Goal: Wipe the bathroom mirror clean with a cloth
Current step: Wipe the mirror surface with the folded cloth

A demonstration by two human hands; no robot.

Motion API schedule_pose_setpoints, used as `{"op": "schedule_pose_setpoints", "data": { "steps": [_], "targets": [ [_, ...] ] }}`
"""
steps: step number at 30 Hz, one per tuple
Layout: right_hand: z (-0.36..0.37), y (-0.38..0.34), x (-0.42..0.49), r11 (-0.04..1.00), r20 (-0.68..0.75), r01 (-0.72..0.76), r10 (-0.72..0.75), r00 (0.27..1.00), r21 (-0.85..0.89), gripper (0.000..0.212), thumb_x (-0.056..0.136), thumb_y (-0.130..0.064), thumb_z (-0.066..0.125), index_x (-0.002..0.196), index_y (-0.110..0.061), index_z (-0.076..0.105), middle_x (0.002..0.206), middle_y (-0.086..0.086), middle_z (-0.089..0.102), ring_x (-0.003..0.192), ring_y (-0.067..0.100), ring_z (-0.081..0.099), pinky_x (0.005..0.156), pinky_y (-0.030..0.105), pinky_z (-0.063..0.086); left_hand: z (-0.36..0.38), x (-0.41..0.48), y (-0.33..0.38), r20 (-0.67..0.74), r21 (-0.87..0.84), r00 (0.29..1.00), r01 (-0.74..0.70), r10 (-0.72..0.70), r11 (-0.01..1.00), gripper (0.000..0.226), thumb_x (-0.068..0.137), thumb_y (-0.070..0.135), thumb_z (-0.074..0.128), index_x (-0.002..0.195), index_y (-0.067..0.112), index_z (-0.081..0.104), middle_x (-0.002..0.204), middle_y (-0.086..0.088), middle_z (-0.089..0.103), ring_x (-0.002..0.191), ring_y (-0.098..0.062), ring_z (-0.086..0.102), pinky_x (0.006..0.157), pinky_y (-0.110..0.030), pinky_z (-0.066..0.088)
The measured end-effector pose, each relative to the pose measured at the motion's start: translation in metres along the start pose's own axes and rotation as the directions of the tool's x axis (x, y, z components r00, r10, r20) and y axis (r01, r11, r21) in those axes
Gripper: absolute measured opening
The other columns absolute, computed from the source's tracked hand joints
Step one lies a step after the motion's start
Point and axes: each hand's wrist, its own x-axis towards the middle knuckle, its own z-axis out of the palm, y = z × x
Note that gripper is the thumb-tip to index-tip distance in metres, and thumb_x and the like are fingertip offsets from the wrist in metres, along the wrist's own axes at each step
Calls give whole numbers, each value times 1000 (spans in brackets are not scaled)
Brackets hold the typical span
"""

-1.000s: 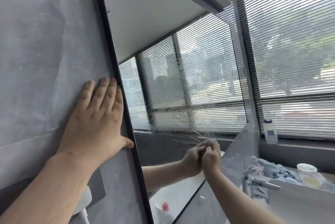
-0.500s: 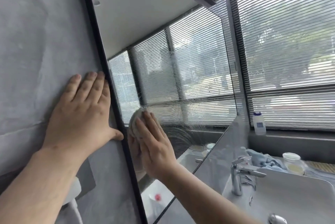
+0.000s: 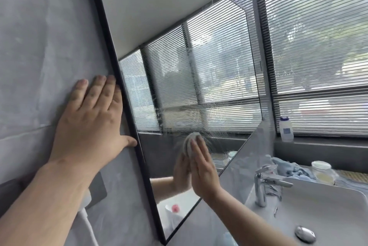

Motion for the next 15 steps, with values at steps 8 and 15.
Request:
{"op": "schedule_pose_setpoints", "data": {
  "steps": [8, 15],
  "targets": [
    [-7, 46, -17, 777, -64, -629, 629, 774, 32, 47, 108, -16, 35, 155, -15, 33, 165, 0, 20, 151, 6, 13, 109, 1, 2, 1, 0, 0, 9, 14, 1000, -6, 6, 1000, 131, 43, 70, 82, 140, -10, 43, 152, -25, 38, 144, -38, 32, 121, -54, 14],
    [12, -18, -44, 986, -39, -143, 146, 988, 84, 48, 108, -27, 29, 156, -28, 25, 164, 6, 22, 153, 21, 18, 123, 35, 20, -2, -2, 1, 15, 28, 1000, -12, 11, 1000, 128, 47, 68, 81, 141, -10, 42, 152, -25, 37, 144, -39, 31, 120, -55, 16]
  ]
}}
